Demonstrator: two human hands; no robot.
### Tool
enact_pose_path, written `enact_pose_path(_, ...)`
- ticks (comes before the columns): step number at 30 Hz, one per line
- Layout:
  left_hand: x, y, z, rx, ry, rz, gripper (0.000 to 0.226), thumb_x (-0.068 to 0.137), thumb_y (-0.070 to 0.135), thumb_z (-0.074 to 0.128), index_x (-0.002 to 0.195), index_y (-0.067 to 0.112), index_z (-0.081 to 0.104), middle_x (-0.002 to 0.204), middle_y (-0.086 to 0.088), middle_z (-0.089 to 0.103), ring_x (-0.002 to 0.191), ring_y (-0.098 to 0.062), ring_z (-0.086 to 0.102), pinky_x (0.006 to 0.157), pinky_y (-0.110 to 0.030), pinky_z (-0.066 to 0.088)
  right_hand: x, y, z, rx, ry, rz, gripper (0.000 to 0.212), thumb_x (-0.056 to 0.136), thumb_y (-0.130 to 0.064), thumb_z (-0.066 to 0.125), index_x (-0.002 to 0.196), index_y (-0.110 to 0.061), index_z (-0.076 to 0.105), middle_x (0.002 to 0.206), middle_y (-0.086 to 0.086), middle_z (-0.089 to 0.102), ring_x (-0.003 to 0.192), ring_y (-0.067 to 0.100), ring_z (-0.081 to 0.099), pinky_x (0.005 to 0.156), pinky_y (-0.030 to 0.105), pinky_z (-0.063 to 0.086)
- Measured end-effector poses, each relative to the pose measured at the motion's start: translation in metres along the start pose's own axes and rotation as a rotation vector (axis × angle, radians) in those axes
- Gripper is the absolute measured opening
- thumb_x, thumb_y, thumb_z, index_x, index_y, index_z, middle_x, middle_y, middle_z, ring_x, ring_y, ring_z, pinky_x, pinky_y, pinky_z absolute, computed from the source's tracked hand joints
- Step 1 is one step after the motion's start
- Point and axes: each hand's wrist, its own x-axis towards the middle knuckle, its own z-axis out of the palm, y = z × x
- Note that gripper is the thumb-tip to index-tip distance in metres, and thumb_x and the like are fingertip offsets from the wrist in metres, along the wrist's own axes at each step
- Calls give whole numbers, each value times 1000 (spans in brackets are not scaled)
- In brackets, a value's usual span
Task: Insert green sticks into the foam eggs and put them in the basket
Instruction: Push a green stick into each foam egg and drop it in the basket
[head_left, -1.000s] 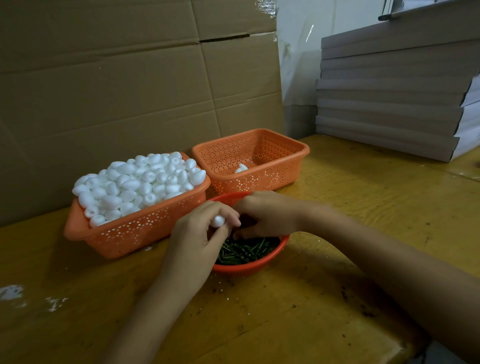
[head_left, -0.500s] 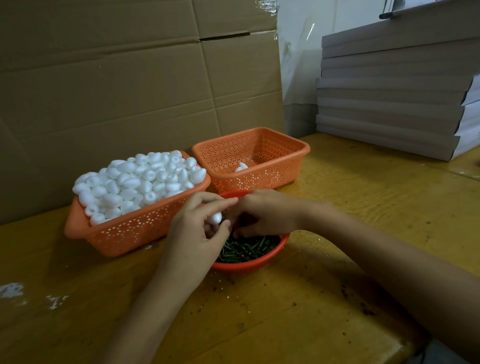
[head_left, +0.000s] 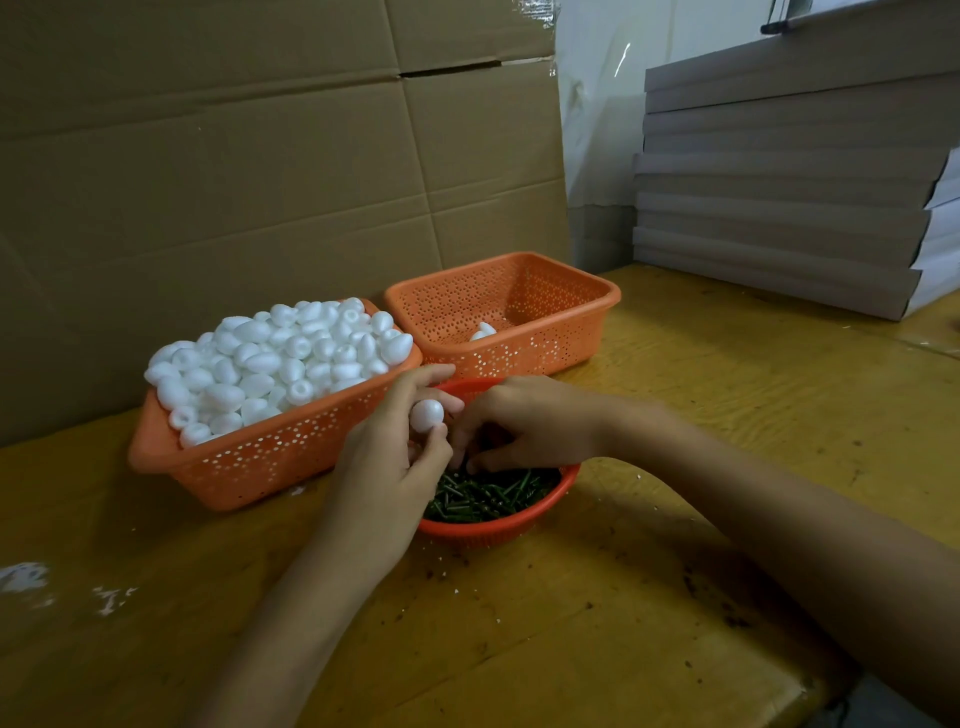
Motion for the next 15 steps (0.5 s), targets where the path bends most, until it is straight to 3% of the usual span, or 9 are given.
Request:
enact_pose_path(3, 0, -3, 0, -8, 5, -10, 28, 104, 5, 61, 116, 30, 65, 100, 20, 70, 69, 0, 61, 72, -27, 49, -1, -1, -1, -15, -3, -6, 24, 97, -22, 71, 120, -29, 75, 117, -14, 73, 108, 5, 65, 86, 25, 49)
enact_pose_path(6, -1, -2, 0, -22, 7, -16, 20, 102, 7, 66, 112, 24, 71, 79, 16, 68, 61, -7, 62, 62, -28, 53, 0, -3, -1, -37, 3, 3, 24, 96, -23, 72, 119, -29, 75, 116, -13, 74, 106, 7, 66, 89, 32, 51)
enact_pose_path(13, -2, 0, 3, -106, 30, -38, 22, 97, 2, 73, 112, 18, 75, 74, 0, 72, 63, -10, 69, 61, -20, 55, -1, -3, 0, -44, 4, 8, 20, 97, -24, 72, 117, -26, 74, 113, -10, 74, 102, 10, 66, 83, 31, 49)
enact_pose_path(15, -1, 0, 3, -133, 29, -42, 24, 95, -1, 74, 111, 17, 76, 75, -3, 74, 64, -11, 72, 63, -19, 56, 0, -3, 0, -43, -2, 4, 18, 97, -24, 72, 115, -24, 74, 103, -13, 70, 92, 9, 63, 76, 29, 46)
